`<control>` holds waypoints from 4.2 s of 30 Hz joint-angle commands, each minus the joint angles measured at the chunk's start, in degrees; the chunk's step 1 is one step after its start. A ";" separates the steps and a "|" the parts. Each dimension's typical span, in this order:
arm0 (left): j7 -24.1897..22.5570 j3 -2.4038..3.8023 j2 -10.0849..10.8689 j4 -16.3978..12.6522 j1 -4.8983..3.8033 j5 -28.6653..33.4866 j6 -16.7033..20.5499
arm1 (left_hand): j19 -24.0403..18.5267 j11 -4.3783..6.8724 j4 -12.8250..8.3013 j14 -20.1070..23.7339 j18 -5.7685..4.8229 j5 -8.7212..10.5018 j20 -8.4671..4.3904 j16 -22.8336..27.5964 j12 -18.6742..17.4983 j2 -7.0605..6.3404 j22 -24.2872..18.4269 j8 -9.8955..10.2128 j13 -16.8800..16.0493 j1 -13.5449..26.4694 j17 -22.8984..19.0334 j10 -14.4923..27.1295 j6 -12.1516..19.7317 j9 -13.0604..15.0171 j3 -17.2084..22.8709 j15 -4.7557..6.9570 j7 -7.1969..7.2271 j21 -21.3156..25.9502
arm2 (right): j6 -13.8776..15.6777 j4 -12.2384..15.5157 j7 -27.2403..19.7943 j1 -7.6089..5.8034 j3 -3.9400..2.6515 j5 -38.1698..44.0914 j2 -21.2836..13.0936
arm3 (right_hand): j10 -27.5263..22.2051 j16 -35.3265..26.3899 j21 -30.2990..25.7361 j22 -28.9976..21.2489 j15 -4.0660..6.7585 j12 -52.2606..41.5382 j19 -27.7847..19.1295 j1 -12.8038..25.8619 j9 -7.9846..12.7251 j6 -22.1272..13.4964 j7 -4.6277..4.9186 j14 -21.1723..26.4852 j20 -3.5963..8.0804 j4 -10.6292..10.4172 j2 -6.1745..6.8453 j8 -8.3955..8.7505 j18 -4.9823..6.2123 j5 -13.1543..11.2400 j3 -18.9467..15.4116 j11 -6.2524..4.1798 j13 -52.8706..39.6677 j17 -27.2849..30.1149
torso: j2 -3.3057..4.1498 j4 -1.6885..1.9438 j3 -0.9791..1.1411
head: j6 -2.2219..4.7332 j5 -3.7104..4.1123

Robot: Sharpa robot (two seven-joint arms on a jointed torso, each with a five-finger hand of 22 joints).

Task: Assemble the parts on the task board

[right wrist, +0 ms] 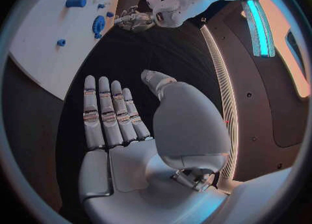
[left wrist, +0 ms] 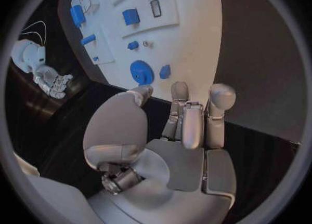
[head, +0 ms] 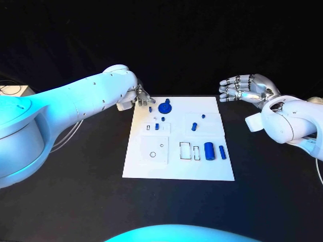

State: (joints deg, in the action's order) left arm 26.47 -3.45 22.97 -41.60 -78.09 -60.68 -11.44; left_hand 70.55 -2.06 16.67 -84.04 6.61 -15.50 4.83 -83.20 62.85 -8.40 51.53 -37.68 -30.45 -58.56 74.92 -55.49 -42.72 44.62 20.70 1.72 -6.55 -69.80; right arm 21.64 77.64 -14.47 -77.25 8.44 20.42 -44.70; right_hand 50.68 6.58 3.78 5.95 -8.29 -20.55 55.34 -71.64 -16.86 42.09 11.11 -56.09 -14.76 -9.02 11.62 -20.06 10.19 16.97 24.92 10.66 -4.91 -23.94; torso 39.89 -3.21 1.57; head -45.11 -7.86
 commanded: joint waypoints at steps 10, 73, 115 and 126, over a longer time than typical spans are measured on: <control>-0.79 -0.07 -0.51 0.76 0.61 1.51 -1.21 | 0.47 -0.31 -0.02 -1.34 0.67 -0.21 -0.04 -0.32 0.45 0.54 0.15 0.11 0.09 -0.60 4.44 0.16 -0.58 -0.25 -0.45 -0.45 0.02 -0.43 | 0.27 0.10 -0.54 -0.11 -0.03 0.27 -0.10 | 0.24 -0.32 0.08 -0.05 -0.26 -0.12 -0.25 0.02 0.06 0.38 3.14 -0.25 -0.12 0.08 -0.22 0.17 0.42 0.25 -0.29 0.28 0.05 0.05 | -0.03 0.04 0.06 | -0.28 0.04; -2.18 0.08 2.69 -2.91 1.22 8.55 -0.53 | 0.58 0.25 -12.59 -1.43 0.46 -0.54 -0.36 -1.44 0.14 0.53 2.81 -5.32 2.33 -12.13 4.42 -0.32 -0.56 -0.31 27.17 0.07 0.34 -2.55 | 0.05 -0.29 -0.38 -0.15 -0.03 0.27 0.03 | 0.33 -0.42 0.12 -0.43 -0.24 -0.23 -0.10 -0.08 0.08 0.49 3.18 -0.44 -0.09 0.03 -0.39 0.16 0.42 0.48 -0.39 0.28 0.40 0.37 | -0.08 0.21 0.11 | -1.27 0.15; 0.18 -1.83 17.41 -33.38 1.95 -5.26 10.81 | 4.60 1.81 -16.47 -3.70 -0.75 -3.81 -1.65 -3.63 2.25 -3.31 9.71 -6.14 -1.92 -7.42 8.52 -7.14 -4.76 -0.27 34.40 1.51 1.87 -6.87 | -0.02 -0.96 -0.40 -0.09 -0.01 0.04 -0.98 | 0.34 -0.45 0.12 -0.51 -0.25 -0.24 -0.08 0.02 0.09 0.50 3.19 -0.47 -0.09 -0.10 -0.51 0.17 0.41 0.53 -0.42 0.29 0.47 0.44 | -0.68 1.26 -0.12 | -2.45 -0.05; 1.22 -2.29 17.21 -33.86 3.41 -6.37 10.83 | 4.75 1.85 -16.52 -3.76 -0.80 -3.99 -1.70 -3.69 2.31 -3.39 9.95 -6.14 -2.09 -7.34 8.64 -7.34 -4.87 -0.27 34.50 1.56 1.92 -7.01 | 0.00 -0.88 -0.51 -0.08 -0.01 0.04 -1.08 | 0.34 -0.45 0.12 -0.51 -0.25 -0.24 -0.08 0.02 0.09 0.50 3.19 -0.47 -0.09 -0.10 -0.51 0.17 0.41 0.53 -0.42 0.29 0.47 0.44 | -0.72 1.25 -0.09 | -2.90 -0.04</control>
State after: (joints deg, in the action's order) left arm 27.07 -5.76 40.29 -75.30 -74.72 -65.56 -1.03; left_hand 74.95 -0.32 11.39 -84.05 6.62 -19.26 3.08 -86.69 64.79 -12.03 61.42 -43.67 -32.49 -66.37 74.92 -62.22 -47.15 42.33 43.72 2.97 -4.77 -76.55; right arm 21.71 76.73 -14.44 -77.33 8.46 20.39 -45.72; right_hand 50.87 6.36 3.78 5.49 -8.50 -20.55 55.34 -71.64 -16.83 42.09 11.11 -56.30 -14.76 -9.18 11.62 -20.06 10.19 17.21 24.75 10.86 -4.51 -23.59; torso 39.20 -1.96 1.46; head -47.89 -7.90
